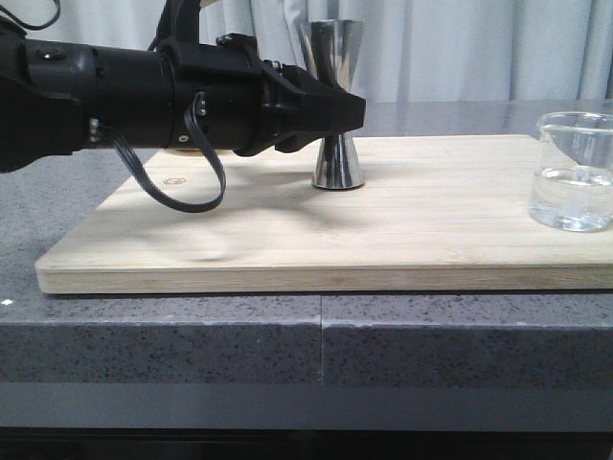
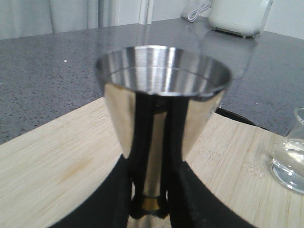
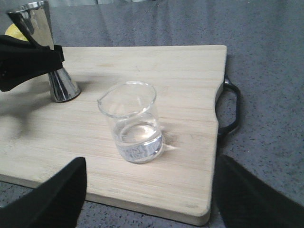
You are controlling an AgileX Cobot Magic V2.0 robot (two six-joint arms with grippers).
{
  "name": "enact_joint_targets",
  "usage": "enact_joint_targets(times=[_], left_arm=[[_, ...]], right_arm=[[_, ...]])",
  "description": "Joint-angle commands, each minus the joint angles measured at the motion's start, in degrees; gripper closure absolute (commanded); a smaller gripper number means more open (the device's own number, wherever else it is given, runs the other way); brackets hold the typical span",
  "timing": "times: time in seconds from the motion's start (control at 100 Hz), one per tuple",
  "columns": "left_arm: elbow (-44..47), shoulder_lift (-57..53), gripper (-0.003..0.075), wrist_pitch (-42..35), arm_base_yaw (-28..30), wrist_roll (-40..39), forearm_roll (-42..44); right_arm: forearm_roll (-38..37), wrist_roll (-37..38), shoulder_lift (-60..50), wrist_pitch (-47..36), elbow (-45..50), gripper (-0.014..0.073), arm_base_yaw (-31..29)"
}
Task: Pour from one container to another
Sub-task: 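Grasp the glass beaker of clear liquid with the right gripper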
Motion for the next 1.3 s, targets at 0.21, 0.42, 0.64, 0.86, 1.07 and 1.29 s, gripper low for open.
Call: enact_joint_targets(times=[0.21, 0.42, 0.64, 0.86, 1.07, 1.29], left_arm=[[-1.99, -6.99, 0.0683, -4.70, -0.07, -3.48, 0.49], [-1.99, -8.77, 0.0683, -4.70, -0.07, -5.40, 3.01], [-1.99, -9.13, 0.0683, -4.70, -0.07, -6.46, 4.75], [-1.99, -9.13, 0.0683, -4.70, -0.07, -6.56, 4.75], [-1.99, -9.13, 0.0683, -4.70, -0.07, -6.56, 4.75], [-1.99, -9.13, 0.0683, -4.70, -0.07, -6.56, 4.75]], right_arm=[[-3.44, -0.18, 4.33, -6.02, -1.01, 0.0091, 0.75], [-6.23, -0.18, 13.76, -16.42, 0.06, 0.0091, 0.75], [-8.53, -0.18, 23.34, -26.62, 0.06, 0.0091, 0.75], [-8.60, -0.18, 30.62, -36.14, 0.06, 0.0091, 0.75], [-9.62, -0.18, 35.81, -44.08, 0.06, 0.0091, 0.75], [-9.84, -0.18, 40.08, -48.74, 0.06, 0.0091, 0.75]])
